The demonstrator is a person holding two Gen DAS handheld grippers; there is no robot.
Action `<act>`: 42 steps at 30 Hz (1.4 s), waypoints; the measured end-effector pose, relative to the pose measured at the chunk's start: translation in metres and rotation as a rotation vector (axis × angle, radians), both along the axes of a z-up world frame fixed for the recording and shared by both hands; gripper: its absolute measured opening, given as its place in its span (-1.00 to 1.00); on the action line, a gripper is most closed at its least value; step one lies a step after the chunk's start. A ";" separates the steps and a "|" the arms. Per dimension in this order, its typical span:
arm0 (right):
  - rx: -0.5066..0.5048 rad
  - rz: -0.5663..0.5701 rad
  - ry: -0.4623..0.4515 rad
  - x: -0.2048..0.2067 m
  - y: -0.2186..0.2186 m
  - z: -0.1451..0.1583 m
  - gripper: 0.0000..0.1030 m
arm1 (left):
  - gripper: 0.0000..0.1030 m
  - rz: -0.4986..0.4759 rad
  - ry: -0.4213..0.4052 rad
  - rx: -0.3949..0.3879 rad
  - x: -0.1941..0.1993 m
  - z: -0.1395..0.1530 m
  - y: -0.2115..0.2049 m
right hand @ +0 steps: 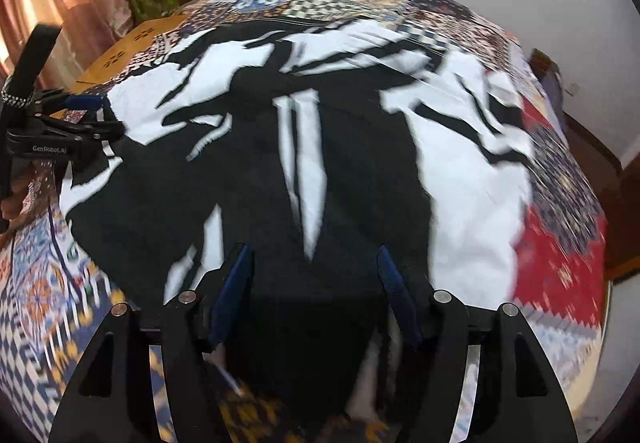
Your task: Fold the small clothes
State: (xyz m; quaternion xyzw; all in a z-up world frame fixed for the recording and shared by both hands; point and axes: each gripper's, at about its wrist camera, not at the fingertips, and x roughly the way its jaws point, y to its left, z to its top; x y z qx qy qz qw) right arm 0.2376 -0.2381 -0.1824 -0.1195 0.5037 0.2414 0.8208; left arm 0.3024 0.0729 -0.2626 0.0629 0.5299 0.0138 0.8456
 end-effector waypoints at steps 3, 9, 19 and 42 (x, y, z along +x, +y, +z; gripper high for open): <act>-0.004 -0.030 0.006 -0.004 -0.014 0.002 0.20 | 0.66 0.047 0.005 -0.004 -0.010 -0.002 0.021; -0.006 -0.096 0.010 -0.012 -0.038 0.006 0.20 | 0.67 0.119 0.009 0.006 -0.031 -0.006 0.050; 0.007 -0.167 0.022 -0.022 -0.052 0.017 0.20 | 0.65 0.237 -0.048 0.027 -0.060 0.011 0.070; 0.156 0.027 -0.231 -0.048 0.057 0.085 0.33 | 0.65 0.275 0.085 -0.485 -0.110 0.006 0.037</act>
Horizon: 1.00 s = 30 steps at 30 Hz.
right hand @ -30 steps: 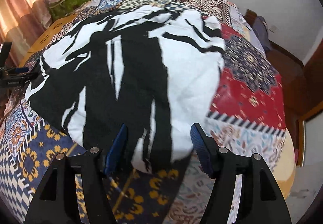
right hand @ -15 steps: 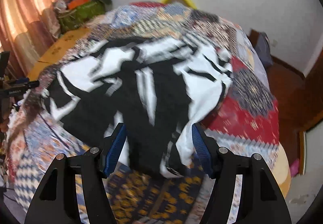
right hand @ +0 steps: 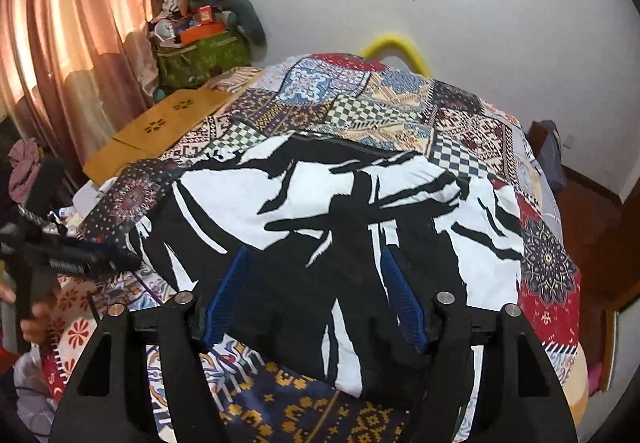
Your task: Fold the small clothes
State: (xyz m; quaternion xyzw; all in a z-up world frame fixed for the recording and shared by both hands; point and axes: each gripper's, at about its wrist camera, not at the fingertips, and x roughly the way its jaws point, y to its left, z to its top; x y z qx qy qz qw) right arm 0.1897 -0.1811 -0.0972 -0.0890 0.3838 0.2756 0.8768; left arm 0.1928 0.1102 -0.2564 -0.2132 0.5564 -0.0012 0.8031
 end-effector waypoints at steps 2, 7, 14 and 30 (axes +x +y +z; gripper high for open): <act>-0.010 0.013 0.008 0.002 0.004 -0.005 0.36 | 0.65 0.004 0.006 -0.057 0.002 -0.004 -0.005; -0.091 0.044 0.100 0.012 0.023 -0.044 0.35 | 0.67 0.006 -0.004 -0.168 0.015 -0.005 -0.010; -0.086 0.037 0.280 0.029 0.018 -0.092 0.36 | 0.68 0.138 -0.002 -0.295 0.052 -0.022 0.014; 0.010 -0.001 0.328 0.029 -0.007 -0.086 0.34 | -0.75 0.234 -0.078 -0.114 0.080 -0.012 0.028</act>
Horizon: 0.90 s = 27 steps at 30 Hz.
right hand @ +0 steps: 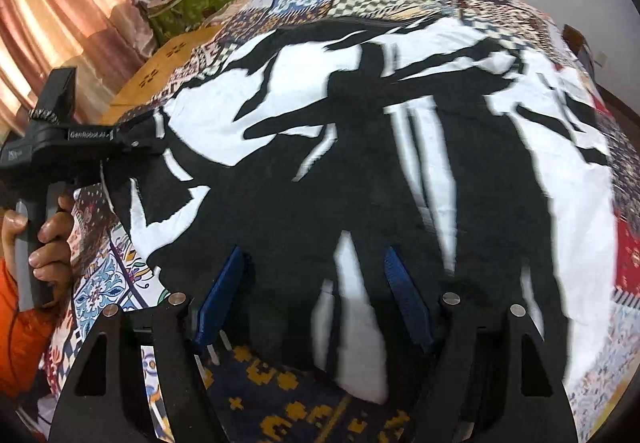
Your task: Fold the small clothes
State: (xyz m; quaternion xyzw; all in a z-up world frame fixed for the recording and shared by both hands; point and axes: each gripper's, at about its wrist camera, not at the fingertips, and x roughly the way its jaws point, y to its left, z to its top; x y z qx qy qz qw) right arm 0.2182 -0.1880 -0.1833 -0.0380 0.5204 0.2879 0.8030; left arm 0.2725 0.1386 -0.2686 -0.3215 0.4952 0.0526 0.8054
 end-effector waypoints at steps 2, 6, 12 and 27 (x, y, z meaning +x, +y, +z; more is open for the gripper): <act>-0.006 -0.019 -0.014 -0.001 -0.012 0.003 0.34 | -0.77 0.014 -0.016 0.079 -0.006 0.011 0.004; -0.031 -0.079 -0.019 -0.001 -0.046 0.006 0.34 | -0.79 0.037 -0.081 0.283 -0.018 0.045 0.008; -0.025 -0.127 0.022 -0.007 -0.068 -0.009 0.34 | -0.81 0.003 -0.156 0.551 -0.014 0.084 -0.018; 0.019 -0.134 0.015 -0.010 -0.072 -0.011 0.37 | -0.84 -0.564 -0.388 0.463 0.017 0.150 -0.217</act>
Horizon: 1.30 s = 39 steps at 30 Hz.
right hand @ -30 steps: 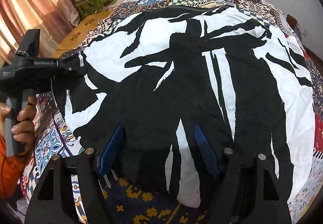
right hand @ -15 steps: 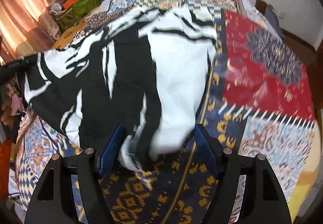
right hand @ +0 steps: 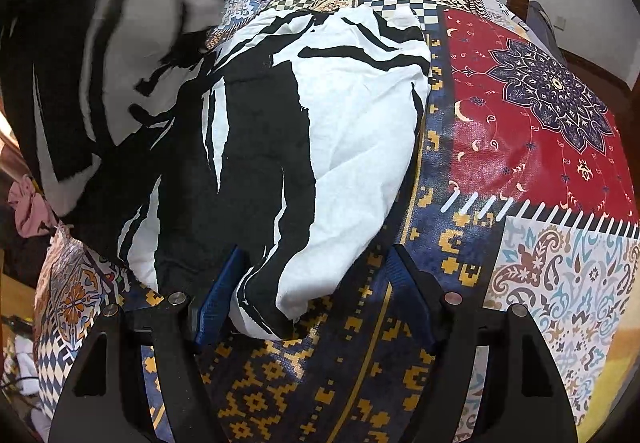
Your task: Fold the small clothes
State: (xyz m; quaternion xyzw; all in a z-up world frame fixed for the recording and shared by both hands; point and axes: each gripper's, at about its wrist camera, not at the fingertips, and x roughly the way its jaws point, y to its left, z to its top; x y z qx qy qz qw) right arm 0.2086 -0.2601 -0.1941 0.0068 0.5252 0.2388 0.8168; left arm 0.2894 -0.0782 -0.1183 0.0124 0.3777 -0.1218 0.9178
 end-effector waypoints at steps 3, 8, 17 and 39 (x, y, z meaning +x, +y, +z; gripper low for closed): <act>0.004 0.005 0.003 -0.004 0.000 0.001 0.37 | -0.86 -0.085 0.092 -0.008 0.005 -0.027 -0.028; 0.014 0.012 0.002 -0.013 -0.004 0.005 0.37 | -0.86 -0.120 0.221 -0.057 0.012 -0.063 -0.041; 0.022 0.005 0.004 -0.014 -0.005 0.007 0.37 | -0.86 -0.128 0.135 -0.107 -0.013 -0.033 -0.032; 0.027 -0.073 -0.107 -0.026 -0.053 0.063 0.37 | 0.39 -0.173 0.122 -0.087 -0.046 -0.008 -0.020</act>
